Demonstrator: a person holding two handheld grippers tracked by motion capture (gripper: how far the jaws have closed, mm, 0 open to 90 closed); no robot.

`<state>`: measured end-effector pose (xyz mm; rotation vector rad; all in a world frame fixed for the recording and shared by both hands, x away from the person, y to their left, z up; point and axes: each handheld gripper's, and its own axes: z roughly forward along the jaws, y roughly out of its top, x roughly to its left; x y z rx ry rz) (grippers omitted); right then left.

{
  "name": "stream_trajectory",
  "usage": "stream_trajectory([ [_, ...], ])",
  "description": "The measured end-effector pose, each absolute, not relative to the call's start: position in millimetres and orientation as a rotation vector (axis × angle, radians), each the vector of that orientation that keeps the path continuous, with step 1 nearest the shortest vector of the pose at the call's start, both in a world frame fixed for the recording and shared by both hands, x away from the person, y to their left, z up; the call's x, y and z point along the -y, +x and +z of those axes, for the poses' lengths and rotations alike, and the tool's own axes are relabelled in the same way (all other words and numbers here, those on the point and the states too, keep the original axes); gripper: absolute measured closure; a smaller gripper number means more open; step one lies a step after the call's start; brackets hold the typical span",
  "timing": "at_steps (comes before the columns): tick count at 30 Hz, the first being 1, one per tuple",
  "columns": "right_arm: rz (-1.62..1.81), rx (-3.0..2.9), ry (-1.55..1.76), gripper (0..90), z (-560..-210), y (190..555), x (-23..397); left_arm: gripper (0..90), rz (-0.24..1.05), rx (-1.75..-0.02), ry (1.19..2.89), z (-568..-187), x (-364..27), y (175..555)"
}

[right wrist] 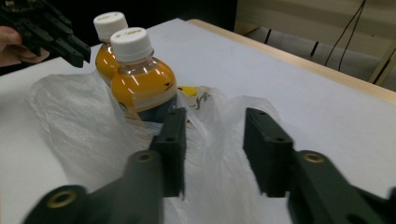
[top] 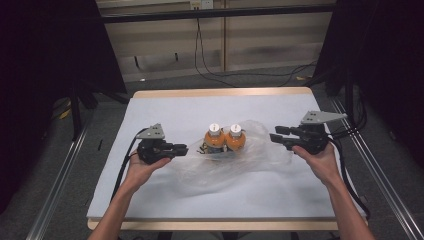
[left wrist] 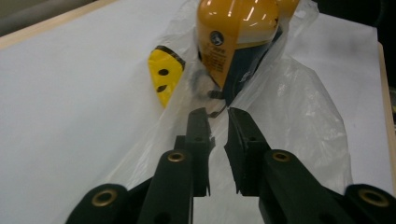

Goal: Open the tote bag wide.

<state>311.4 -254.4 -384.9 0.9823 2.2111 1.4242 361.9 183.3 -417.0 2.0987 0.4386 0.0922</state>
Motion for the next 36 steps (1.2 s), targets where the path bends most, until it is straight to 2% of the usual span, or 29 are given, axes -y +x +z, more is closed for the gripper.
stream_trajectory([
  [4,1.396,-2.308,0.923,84.0,-387.2,322.3,236.5,86.0,0.089,-0.409,2.134,-418.0,-162.8,368.0],
  [7,1.392,-2.370,0.897,89.8,-389.5,331.8,225.3,90.0,0.088,-0.427,2.123,-417.9,-154.5,375.9],
  [14,1.292,-2.478,0.921,90.0,-400.5,355.3,211.9,90.0,0.076,-0.420,2.167,-423.0,-139.3,383.3],
  [24,1.203,-2.561,0.949,90.0,-424.9,370.5,198.4,90.0,0.087,-0.412,2.279,-441.3,-129.0,389.1],
  [33,1.273,-2.546,0.960,90.0,-424.6,377.0,194.9,89.8,0.066,-0.390,2.347,-451.6,-126.3,391.7],
  [36,1.194,-2.605,0.953,90.0,-433.9,377.9,189.4,88.9,0.073,-0.370,2.379,-455.5,-125.1,390.2],
])
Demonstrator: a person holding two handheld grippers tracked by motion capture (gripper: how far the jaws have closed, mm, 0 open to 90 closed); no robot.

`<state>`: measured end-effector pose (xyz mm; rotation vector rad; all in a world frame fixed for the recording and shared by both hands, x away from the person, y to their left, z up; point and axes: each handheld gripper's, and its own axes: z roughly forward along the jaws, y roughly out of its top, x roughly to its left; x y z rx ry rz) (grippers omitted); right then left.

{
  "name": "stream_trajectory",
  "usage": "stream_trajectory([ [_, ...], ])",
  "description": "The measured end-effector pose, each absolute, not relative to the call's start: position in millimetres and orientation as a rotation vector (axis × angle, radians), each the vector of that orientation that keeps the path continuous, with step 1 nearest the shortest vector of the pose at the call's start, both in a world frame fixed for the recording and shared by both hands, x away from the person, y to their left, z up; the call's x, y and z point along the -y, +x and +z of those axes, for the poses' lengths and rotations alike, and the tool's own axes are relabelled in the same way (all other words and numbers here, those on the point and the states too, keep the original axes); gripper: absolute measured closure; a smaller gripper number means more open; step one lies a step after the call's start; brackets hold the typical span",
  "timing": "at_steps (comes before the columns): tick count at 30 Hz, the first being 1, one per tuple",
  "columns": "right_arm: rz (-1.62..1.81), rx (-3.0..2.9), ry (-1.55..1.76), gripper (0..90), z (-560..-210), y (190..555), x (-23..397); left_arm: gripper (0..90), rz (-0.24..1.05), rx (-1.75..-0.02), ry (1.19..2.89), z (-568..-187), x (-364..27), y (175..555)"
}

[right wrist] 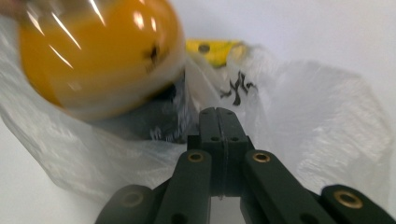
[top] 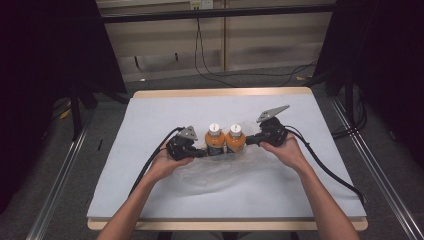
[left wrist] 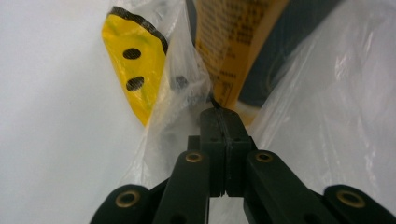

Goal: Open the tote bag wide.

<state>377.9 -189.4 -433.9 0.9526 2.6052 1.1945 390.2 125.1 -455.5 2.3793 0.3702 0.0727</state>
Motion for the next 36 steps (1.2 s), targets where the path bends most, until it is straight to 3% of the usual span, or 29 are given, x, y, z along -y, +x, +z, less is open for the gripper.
stream_trajectory([
  [6,1.023,-2.713,0.930,90.0,-459.4,377.7,178.7,90.0,0.068,-0.324,2.483,-462.9,-121.4,385.9],
  [13,0.886,-2.730,0.903,90.0,-468.2,375.3,181.1,90.0,0.195,-0.318,2.541,-465.3,-125.0,380.2],
  [20,0.756,-2.703,0.860,90.0,-465.3,373.3,184.1,90.0,0.269,-0.331,2.586,-463.6,-132.3,390.1],
  [29,0.704,-2.686,0.925,90.0,-464.2,376.0,206.2,90.0,0.231,-0.364,2.580,-463.7,-146.1,398.5],
  [36,0.633,-2.681,0.931,90.0,-462.1,373.1,217.7,90.0,0.284,-0.398,2.613,-462.0,-160.9,400.8],
])
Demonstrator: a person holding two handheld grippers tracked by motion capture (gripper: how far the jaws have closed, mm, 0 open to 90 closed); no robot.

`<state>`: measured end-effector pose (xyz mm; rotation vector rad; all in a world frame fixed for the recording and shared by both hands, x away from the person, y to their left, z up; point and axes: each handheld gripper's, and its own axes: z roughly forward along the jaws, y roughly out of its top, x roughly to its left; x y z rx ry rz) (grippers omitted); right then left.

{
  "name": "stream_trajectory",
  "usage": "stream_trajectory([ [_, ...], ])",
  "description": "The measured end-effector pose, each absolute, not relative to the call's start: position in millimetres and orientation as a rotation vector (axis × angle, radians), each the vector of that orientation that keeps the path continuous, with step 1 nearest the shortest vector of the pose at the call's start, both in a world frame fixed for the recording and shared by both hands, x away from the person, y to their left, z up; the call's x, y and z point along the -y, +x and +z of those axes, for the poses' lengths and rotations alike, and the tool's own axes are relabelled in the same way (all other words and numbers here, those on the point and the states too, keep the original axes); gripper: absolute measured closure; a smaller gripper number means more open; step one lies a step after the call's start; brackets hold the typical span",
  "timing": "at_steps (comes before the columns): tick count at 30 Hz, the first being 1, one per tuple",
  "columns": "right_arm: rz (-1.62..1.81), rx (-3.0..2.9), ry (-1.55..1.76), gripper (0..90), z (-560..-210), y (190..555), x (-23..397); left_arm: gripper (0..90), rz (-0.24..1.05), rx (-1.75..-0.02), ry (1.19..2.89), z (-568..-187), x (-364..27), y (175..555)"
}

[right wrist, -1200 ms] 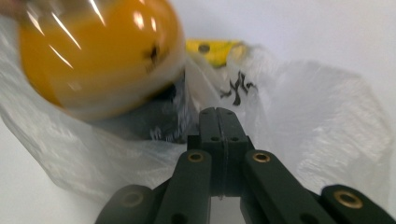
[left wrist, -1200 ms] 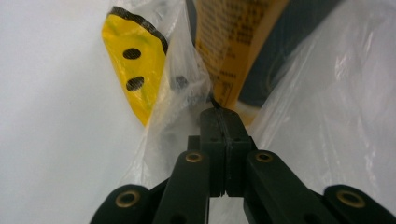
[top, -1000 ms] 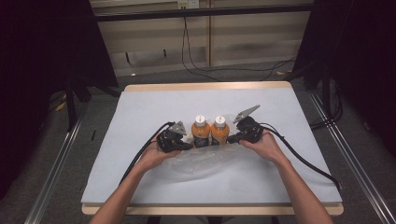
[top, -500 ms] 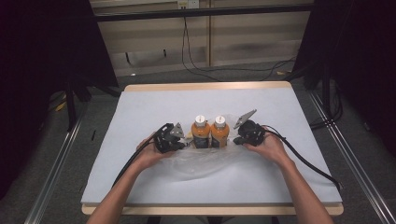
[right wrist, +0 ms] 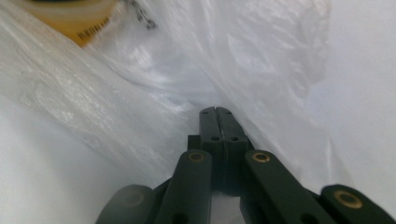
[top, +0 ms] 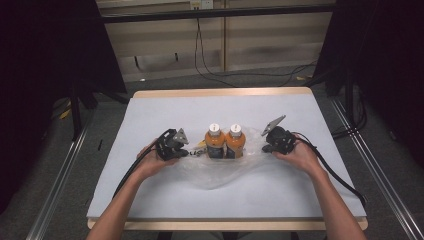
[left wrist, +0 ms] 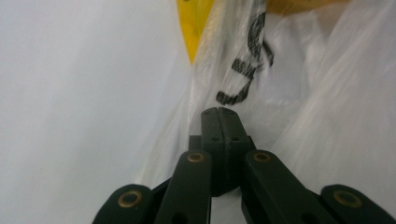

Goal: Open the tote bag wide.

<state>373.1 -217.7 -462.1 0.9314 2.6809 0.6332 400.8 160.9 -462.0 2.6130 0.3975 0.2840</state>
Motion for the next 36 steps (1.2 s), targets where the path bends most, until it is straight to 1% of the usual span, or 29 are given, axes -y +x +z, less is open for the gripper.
stream_trajectory([
  [8,0.633,-2.693,0.965,90.0,-461.0,365.5,236.5,90.0,0.292,-0.439,2.616,-461.9,-182.4,399.1],
  [22,0.650,-2.725,0.992,90.0,-459.5,342.5,257.5,90.0,0.299,-0.449,2.624,-461.0,-207.1,388.7],
  [30,0.613,-2.711,0.986,90.0,-458.6,339.6,260.8,90.0,0.285,-0.468,2.602,-461.5,-222.0,388.0],
  [35,0.608,-2.705,0.993,90.0,-458.5,339.1,263.6,90.0,0.301,-0.493,2.584,-462.1,-230.5,385.3],
  [36,0.605,-2.702,0.999,90.0,-458.4,338.3,264.0,90.0,0.328,-0.498,2.611,-461.7,-233.4,384.1],
])
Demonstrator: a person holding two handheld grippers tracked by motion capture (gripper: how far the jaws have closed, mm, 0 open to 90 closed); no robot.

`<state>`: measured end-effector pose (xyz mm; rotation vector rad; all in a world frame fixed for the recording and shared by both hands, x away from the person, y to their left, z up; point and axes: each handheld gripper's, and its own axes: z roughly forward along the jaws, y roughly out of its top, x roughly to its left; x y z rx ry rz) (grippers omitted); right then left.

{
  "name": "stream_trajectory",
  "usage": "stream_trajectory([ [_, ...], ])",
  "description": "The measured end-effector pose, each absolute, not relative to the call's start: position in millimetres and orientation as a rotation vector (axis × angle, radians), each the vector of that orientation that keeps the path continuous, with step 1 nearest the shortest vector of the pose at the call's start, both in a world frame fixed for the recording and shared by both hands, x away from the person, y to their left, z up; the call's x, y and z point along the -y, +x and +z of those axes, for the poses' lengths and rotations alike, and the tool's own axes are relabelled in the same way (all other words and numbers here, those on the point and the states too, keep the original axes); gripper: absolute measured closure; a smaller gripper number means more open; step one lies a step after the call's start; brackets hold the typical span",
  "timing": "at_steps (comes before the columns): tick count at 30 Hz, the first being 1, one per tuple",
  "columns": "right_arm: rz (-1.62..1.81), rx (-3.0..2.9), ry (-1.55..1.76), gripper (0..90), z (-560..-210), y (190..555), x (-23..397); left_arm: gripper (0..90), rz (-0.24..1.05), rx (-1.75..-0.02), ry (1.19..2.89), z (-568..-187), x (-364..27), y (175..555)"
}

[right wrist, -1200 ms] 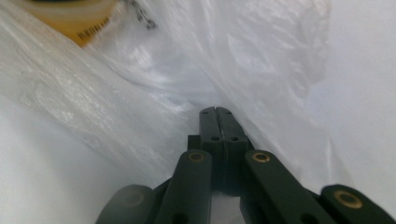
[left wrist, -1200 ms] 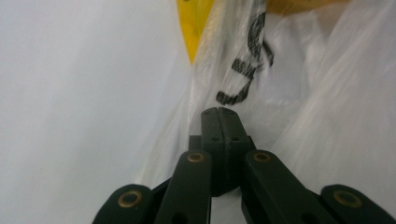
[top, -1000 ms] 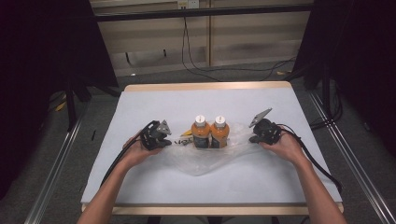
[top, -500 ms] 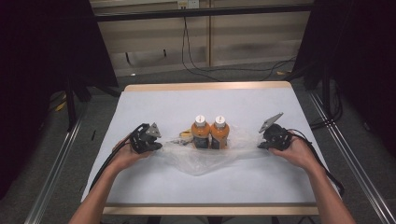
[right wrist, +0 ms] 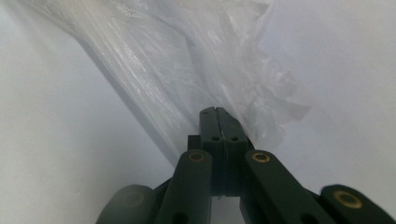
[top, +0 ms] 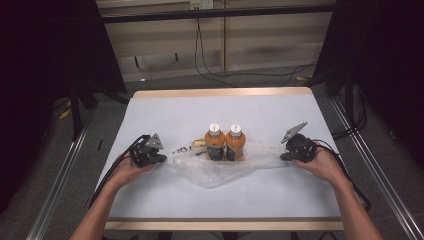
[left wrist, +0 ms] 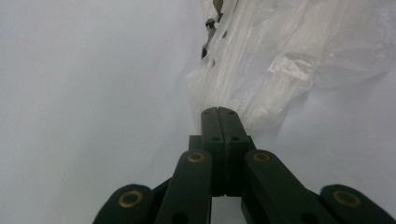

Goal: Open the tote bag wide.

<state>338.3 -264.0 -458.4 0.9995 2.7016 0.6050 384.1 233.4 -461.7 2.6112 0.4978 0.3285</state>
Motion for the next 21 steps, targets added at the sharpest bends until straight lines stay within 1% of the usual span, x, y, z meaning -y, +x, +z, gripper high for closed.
stream_trajectory([
  [1,0.584,-2.692,0.993,90.0,-458.7,337.9,264.6,90.0,0.324,-0.506,2.596,-462.1,-238.6,383.9],
  [3,0.486,-2.641,1.021,90.0,-457.5,335.6,272.5,90.0,0.281,-0.587,2.515,-465.5,-248.1,384.1],
  [6,0.605,-2.633,1.062,90.0,-460.0,331.9,290.3,90.0,0.298,-0.576,2.528,-464.7,-246.1,382.8],
  [13,0.629,-2.660,1.006,90.0,-459.8,334.3,268.9,90.0,0.268,-0.632,2.432,-468.3,-255.2,382.3],
  [19,0.690,-2.661,1.010,90.0,-461.1,335.5,264.3,90.0,0.274,-0.643,2.368,-462.5,-256.1,379.9],
  [21,0.709,-2.649,1.015,90.0,-461.2,335.8,262.8,88.0,0.285,-0.646,2.335,-458.3,-256.8,379.0],
])
